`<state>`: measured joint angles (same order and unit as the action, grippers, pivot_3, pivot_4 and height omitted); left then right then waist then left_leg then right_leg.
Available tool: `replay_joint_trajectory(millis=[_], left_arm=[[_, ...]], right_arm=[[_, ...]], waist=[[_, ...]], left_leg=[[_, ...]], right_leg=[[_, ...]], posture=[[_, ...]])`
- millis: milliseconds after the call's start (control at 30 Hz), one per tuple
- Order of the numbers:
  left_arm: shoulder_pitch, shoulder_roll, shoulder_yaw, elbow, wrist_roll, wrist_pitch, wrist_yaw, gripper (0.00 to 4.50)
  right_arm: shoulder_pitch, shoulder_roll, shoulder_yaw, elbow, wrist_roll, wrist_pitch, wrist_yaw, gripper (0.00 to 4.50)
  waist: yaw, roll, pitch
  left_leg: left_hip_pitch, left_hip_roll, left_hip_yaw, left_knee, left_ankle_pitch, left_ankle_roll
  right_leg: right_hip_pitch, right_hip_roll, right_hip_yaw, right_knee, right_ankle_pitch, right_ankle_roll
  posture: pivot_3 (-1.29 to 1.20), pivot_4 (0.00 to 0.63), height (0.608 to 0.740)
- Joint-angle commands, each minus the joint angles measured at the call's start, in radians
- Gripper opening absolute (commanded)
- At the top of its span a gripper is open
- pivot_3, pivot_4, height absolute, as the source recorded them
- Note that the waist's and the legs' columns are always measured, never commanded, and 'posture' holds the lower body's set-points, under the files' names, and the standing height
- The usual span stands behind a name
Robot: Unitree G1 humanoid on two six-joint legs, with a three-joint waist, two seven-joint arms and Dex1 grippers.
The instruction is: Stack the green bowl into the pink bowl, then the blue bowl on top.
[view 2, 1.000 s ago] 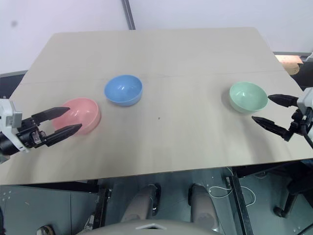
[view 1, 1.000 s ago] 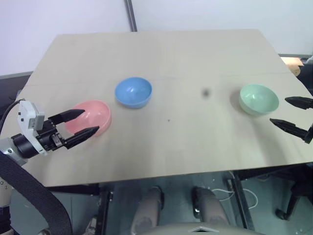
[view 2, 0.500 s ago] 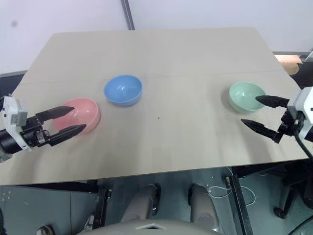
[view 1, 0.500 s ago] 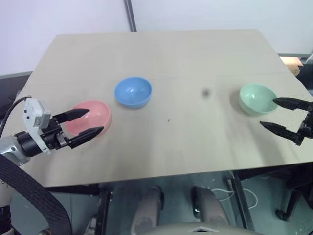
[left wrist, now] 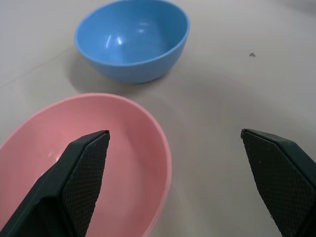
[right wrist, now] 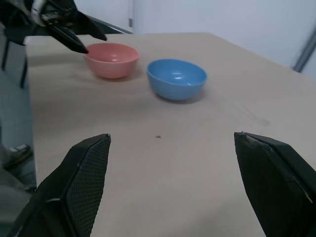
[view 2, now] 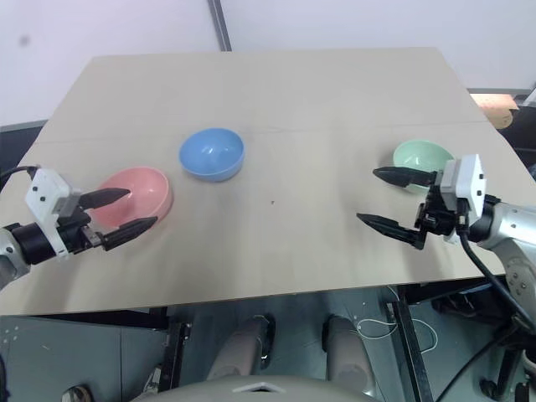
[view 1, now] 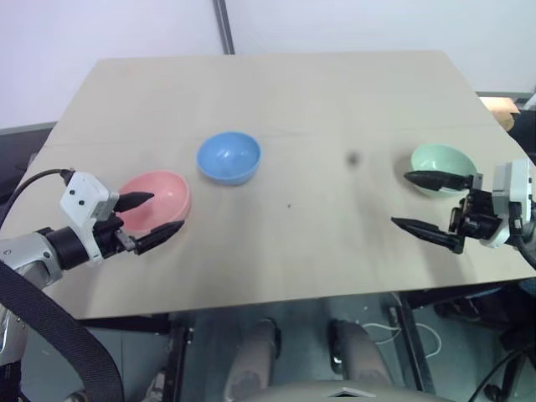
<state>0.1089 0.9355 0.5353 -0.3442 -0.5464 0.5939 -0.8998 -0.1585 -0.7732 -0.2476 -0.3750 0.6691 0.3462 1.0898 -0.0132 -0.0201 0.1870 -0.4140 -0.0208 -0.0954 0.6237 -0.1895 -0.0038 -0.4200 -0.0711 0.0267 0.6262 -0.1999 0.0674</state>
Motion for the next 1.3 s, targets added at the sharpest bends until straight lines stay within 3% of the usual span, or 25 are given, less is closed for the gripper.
replay_joint_trajectory(millis=[33, 333, 567, 700, 833, 867, 933, 1100, 1300], left_arm=[[-0.028, 0.029, 0.006, -0.028, 0.029, -0.008, 0.025, 4.50], [0.074, 0.148, -0.045, -0.124, 0.164, 0.048, 0.026, 4.50], [0.071, 0.207, -0.287, -0.107, 0.431, -0.011, 0.142, 4.50], [0.015, 0.172, -0.381, -0.085, 0.510, -0.038, 0.194, 3.30], [-0.064, 0.138, -0.434, -0.046, 0.547, -0.066, 0.207, 1.48], [-0.081, 0.130, -0.442, -0.037, 0.550, -0.075, 0.205, 0.83], [-0.104, 0.119, -0.453, -0.028, 0.547, -0.095, 0.190, 0.16], [-0.101, 0.137, -0.429, -0.060, 0.492, -0.158, 0.081, 0.16], [-0.077, 0.151, -0.309, -0.151, 0.348, -0.231, -0.080, 0.16]], right_arm=[[-0.051, 0.019, 0.004, 0.002, 0.013, -0.021, -0.007, 4.34], [-0.058, 0.004, 0.027, -0.016, 0.011, -0.018, 0.033, 4.34], [-0.063, 0.006, 0.032, -0.003, -0.014, -0.035, 0.033, 4.34], [-0.039, 0.009, 0.026, -0.002, -0.040, -0.061, 0.030, 4.50], [-0.037, 0.014, 0.021, 0.008, -0.056, -0.085, 0.021, 4.50], [-0.038, 0.015, 0.022, 0.010, -0.060, -0.089, 0.018, 4.50], [-0.043, 0.017, 0.026, 0.017, -0.066, -0.098, 0.014, 4.50], [-0.041, 0.022, 0.031, 0.033, -0.085, -0.123, 0.008, 4.50], [-0.034, 0.037, 0.029, 0.034, -0.097, -0.136, -0.014, 4.50]], waist=[[0.000, 0.000, 0.000], [0.000, 0.000, 0.000], [0.001, 0.001, 0.001], [0.002, 0.001, 0.001], [0.002, 0.001, 0.001], [0.002, 0.001, 0.001], [0.000, 0.001, 0.001], [0.000, 0.001, 0.001], [0.000, 0.001, 0.001]], left_leg=[[0.000, 0.000, 0.000, 0.000, 0.000, 0.000], [0.000, -0.001, 0.000, 0.000, 0.000, 0.000], [0.000, 0.000, 0.000, 0.000, 0.000, 0.000], [-0.001, 0.000, 0.000, -0.001, 0.000, 0.000], [0.000, -0.002, 0.000, 0.000, 0.000, 0.000], [0.000, -0.002, 0.000, 0.000, 0.000, 0.000], [0.000, -0.002, 0.000, 0.000, 0.000, 0.000], [0.000, -0.002, 0.000, -0.001, 0.000, 0.000], [0.000, -0.001, 0.000, 0.000, 0.000, 0.000]], right_leg=[[0.000, 0.000, 0.000, 0.000, 0.000, 0.000], [0.000, 0.000, 0.000, 0.000, 0.000, 0.000], [-0.001, 0.000, 0.000, 0.000, 0.000, 0.000], [-0.001, 0.000, 0.000, 0.000, 0.000, 0.000], [-0.001, 0.000, 0.000, 0.000, 0.000, 0.000], [-0.001, 0.000, 0.000, 0.000, 0.000, 0.000], [-0.001, 0.000, 0.000, 0.000, 0.000, 0.000], [-0.001, 0.000, 0.000, 0.000, 0.000, 0.000], [-0.001, 0.000, 0.000, 0.000, 0.000, 0.000]], posture=[[0.00, 0.150, 0.740], [0.00, 0.150, 0.740], [0.00, 0.150, 0.740], [0.00, 0.150, 0.740], [0.00, 0.150, 0.740], [0.00, 0.150, 0.740], [0.00, 0.150, 0.740], [0.00, 0.150, 0.740], [0.00, 0.150, 0.740]])
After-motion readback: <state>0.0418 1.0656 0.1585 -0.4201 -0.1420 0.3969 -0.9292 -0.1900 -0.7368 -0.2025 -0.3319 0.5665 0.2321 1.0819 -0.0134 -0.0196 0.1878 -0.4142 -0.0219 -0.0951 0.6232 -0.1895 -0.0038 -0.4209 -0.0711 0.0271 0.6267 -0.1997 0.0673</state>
